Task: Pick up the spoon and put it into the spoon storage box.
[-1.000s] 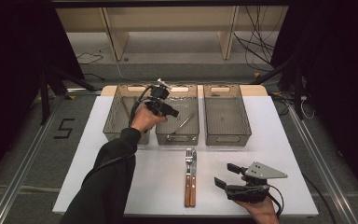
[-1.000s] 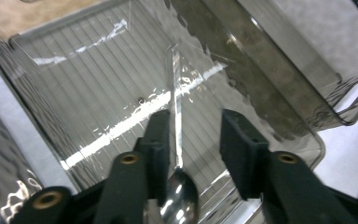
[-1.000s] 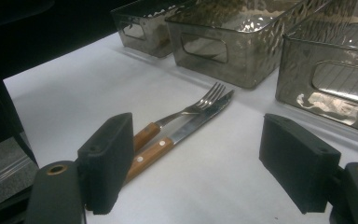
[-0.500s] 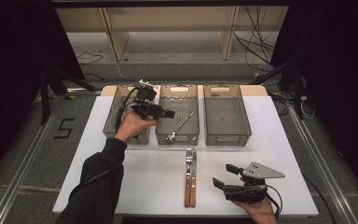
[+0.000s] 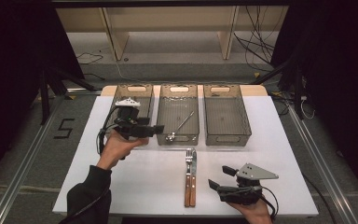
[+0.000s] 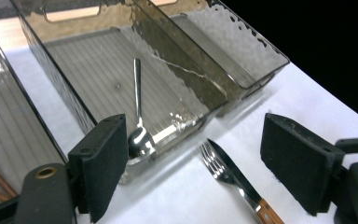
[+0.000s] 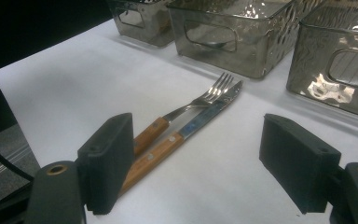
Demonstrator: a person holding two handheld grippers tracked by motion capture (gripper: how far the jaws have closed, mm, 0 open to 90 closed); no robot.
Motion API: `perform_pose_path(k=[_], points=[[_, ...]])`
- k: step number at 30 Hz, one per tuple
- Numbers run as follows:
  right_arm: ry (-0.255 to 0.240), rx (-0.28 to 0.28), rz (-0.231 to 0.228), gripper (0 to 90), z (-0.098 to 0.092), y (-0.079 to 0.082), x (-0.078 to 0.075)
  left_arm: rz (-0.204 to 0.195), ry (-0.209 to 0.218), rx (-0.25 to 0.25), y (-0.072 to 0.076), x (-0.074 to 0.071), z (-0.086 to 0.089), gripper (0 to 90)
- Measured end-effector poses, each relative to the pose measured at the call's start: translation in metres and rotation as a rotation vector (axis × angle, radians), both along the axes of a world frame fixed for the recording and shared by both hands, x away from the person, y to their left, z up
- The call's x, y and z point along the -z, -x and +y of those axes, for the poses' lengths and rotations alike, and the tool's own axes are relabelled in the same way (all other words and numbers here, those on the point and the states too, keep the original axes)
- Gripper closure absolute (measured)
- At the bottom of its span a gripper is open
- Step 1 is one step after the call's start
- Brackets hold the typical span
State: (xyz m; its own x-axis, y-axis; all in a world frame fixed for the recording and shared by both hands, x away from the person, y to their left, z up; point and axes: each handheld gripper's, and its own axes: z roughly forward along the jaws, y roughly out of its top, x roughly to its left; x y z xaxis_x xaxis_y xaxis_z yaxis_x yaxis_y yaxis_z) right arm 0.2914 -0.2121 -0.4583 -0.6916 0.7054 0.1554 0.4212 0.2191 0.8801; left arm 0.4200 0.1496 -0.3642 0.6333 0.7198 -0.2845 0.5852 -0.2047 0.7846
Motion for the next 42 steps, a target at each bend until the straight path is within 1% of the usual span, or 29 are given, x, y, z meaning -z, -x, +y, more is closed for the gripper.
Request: perform_pose_path(k=[2, 6, 8, 10, 11, 14, 19, 21, 24, 30, 33, 42], points=[[0.000, 0.003, 0.003, 26.8, 0.000, 0.000, 0.000, 0.001, -0.001, -0.002, 0.007, 0.006, 0.001, 21.9], [0.000, 0.004, 0.004, 26.8, 0.001, 0.000, 0.001, 0.002, 0.021, -0.012, 0.019, 0.017, 0.001, 21.8], [0.001, 0.001, 0.004, 26.8, 0.002, 0.001, 0.002, 0.011, 0.006, -0.008, 0.022, 0.021, -0.001, 21.5], [0.001, 0.002, 0.003, 26.8, 0.003, 0.001, 0.002, 0.007, 0.002, -0.001, 0.027, 0.025, -0.002, 21.1], [0.002, 0.002, 0.000, 26.8, 0.002, 0.001, 0.002, 0.010, 0.008, -0.002, 0.030, 0.027, -0.003, 21.1], [0.001, 0.005, 0.000, 26.8, 0.002, 0.001, 0.003, 0.020, -0.004, 0.003, 0.036, 0.036, -0.005, 20.5], [0.001, 0.009, 0.002, 26.8, 0.000, 0.000, 0.004, 0.043, 0.000, -0.001, 0.041, 0.049, -0.008, 20.0], [0.001, 0.010, 0.003, 26.8, 0.000, 0.000, 0.004, 0.046, -0.004, 0.001, 0.042, 0.052, -0.009, 19.8], [0.007, 0.013, -0.001, 26.8, -0.001, 0.000, 0.005, 0.051, 0.002, 0.006, 0.046, 0.057, -0.013, 19.2], [0.000, 0.018, -0.003, 26.8, -0.004, 0.000, 0.006, 0.053, 0.005, 0.017, 0.052, 0.063, -0.019, 18.2], [-0.005, 0.024, -0.002, 26.7, -0.006, -0.001, 0.006, 0.055, 0.014, 0.019, 0.055, 0.068, -0.021, 17.8], [-0.006, 0.025, -0.004, 26.7, -0.006, -0.001, 0.006, 0.081, 0.018, 0.027, 0.062, 0.084, -0.028, 17.2]])
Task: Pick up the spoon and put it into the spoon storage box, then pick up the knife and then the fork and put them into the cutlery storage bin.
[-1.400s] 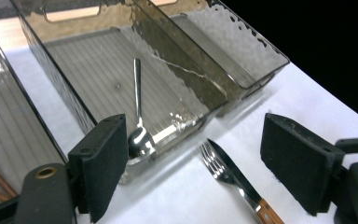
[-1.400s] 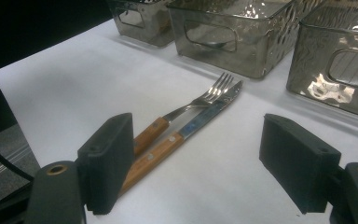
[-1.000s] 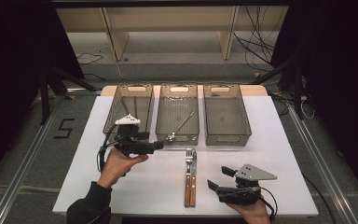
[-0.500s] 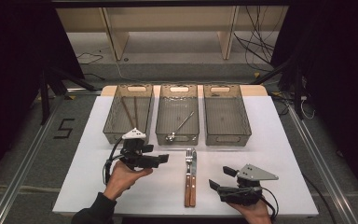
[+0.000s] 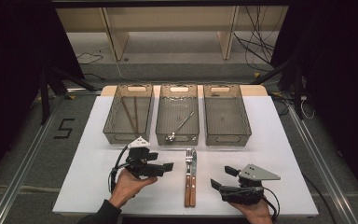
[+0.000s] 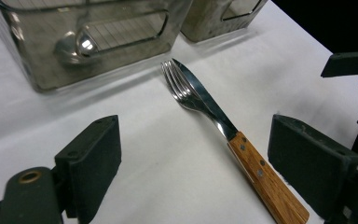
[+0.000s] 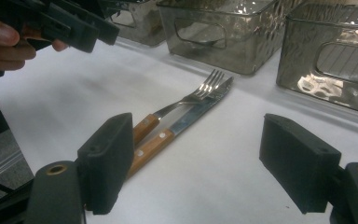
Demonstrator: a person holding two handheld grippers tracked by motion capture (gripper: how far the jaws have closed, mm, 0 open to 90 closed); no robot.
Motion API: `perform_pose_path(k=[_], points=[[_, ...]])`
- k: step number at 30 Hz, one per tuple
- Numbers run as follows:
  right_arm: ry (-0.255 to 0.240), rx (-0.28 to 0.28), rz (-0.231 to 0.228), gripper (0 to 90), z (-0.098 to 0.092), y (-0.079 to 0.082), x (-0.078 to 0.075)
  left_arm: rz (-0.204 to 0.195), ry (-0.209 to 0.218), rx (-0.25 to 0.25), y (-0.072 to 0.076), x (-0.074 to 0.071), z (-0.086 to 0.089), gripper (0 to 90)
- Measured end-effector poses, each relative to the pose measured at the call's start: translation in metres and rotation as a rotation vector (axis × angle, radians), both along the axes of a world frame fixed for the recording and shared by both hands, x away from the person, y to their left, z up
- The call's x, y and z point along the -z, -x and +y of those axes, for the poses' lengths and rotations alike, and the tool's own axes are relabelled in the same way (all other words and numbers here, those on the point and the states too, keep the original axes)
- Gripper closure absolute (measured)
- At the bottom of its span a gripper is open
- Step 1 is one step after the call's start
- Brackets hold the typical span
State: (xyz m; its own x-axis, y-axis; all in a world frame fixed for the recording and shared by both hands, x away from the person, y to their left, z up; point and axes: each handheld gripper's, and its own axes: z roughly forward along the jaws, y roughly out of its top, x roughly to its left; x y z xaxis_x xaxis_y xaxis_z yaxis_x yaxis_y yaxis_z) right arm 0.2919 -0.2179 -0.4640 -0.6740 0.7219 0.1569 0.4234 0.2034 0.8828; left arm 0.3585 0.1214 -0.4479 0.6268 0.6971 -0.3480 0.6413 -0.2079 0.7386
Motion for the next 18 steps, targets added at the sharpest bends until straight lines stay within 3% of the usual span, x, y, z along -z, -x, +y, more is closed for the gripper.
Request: perform_pose_path(k=[18], points=[[0.003, 0.002, 0.002, 26.7, -0.001, 0.000, 0.001, 0.078, 0.003, 0.036, 0.009, 0.019, -0.026, 19.1]])
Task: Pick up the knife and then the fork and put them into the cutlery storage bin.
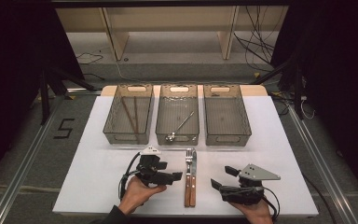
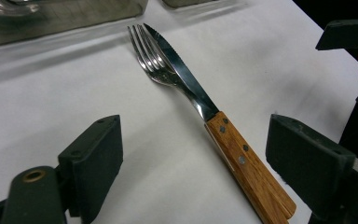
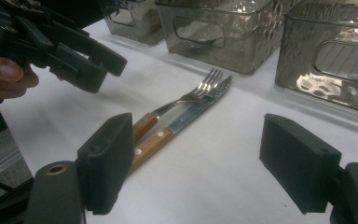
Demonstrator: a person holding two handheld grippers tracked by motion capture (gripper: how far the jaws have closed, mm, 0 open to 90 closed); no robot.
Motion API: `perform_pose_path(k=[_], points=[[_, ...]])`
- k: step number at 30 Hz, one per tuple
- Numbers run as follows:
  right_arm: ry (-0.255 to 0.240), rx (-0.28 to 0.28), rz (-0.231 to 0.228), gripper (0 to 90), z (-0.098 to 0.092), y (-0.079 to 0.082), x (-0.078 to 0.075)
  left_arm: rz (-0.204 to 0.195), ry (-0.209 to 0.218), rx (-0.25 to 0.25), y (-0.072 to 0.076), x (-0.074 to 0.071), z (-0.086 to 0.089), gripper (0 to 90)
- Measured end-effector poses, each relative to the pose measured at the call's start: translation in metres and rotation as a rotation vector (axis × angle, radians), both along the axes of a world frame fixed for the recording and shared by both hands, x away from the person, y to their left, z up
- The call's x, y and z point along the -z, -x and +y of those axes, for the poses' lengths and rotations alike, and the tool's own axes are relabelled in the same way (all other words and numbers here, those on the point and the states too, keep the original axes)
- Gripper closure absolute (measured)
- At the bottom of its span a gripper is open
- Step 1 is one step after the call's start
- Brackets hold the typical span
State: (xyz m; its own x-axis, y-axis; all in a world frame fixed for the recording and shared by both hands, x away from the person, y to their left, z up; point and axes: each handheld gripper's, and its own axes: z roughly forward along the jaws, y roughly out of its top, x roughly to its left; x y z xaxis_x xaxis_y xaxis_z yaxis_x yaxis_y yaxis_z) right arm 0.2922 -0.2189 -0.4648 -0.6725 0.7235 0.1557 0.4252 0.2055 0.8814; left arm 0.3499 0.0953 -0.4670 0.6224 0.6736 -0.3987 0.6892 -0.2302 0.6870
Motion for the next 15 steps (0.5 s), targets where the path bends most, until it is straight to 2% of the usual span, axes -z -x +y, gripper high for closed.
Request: perform_pose_path(k=[8, 15], points=[[0.007, -0.007, -0.004, 26.7, 0.002, 0.000, 0.000, 0.042, -0.005, 0.037, 0.003, 0.008, -0.010, 27.0], [0.007, -0.008, -0.007, 26.7, 0.002, 0.001, -0.001, 0.067, -0.033, 0.070, 0.006, 0.013, -0.024, 30.7]])
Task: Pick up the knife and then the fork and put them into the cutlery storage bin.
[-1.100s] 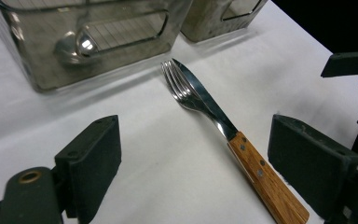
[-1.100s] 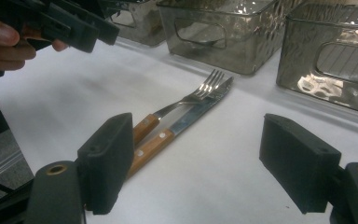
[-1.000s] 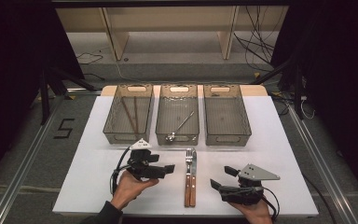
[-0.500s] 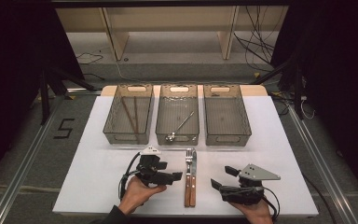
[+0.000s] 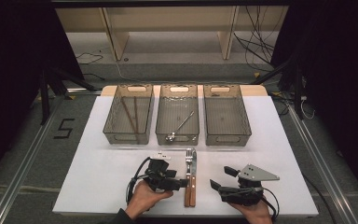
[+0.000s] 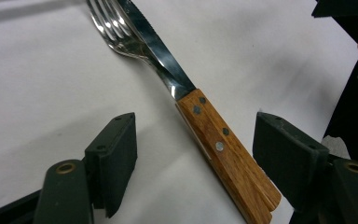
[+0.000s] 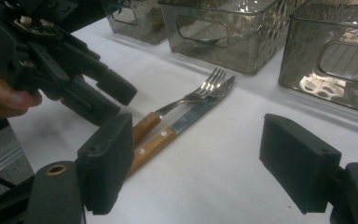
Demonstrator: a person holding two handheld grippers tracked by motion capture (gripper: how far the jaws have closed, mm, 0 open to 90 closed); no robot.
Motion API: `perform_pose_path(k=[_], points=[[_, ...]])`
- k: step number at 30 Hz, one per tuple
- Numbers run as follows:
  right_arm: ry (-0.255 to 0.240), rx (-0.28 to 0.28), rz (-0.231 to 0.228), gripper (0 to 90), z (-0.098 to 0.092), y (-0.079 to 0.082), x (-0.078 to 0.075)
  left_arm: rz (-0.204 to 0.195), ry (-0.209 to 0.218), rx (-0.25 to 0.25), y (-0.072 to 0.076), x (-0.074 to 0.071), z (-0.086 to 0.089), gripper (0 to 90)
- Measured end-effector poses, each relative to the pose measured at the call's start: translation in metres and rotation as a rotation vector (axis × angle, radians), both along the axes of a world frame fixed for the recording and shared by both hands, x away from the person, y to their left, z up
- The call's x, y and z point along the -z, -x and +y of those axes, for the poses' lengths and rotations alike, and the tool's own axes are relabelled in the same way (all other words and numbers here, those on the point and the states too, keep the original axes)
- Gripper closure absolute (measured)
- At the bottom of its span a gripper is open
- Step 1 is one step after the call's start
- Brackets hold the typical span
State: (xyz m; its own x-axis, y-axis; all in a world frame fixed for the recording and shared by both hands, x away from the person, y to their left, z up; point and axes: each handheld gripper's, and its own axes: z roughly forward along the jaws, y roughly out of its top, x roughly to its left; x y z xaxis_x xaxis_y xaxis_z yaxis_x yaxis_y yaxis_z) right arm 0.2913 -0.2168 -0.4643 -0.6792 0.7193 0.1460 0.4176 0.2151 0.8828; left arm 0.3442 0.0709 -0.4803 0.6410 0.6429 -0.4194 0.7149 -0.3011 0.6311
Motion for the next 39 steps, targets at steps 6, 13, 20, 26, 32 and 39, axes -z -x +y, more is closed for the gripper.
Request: perform_pose_path(k=[6, 13, 20, 26, 32, 39], points=[[-0.001, -0.001, 0.004, 26.7, 0.001, 0.000, 0.000, 0.035, -0.006, 0.021, 0.000, 0.005, -0.010, 34.5], [0.000, -0.001, 0.004, 26.7, 0.000, 0.001, 0.000, 0.063, 0.004, 0.038, -0.005, 0.009, -0.016, 41.2], [-0.001, -0.001, 0.005, 26.7, 0.000, 0.001, 0.000, 0.066, -0.002, 0.037, -0.008, 0.009, -0.020, 46.3], [0.000, -0.004, 0.006, 26.7, 0.001, 0.000, 0.000, 0.058, -0.019, 0.029, -0.009, 0.009, -0.023, 49.7], [0.001, -0.006, 0.006, 26.7, 0.001, 0.000, 0.000, 0.028, -0.054, 0.013, -0.006, 0.009, -0.027, 54.0], [0.000, -0.007, 0.006, 26.7, 0.001, 0.001, 0.000, 0.005, -0.076, -0.003, -0.004, 0.009, -0.027, 60.6]])
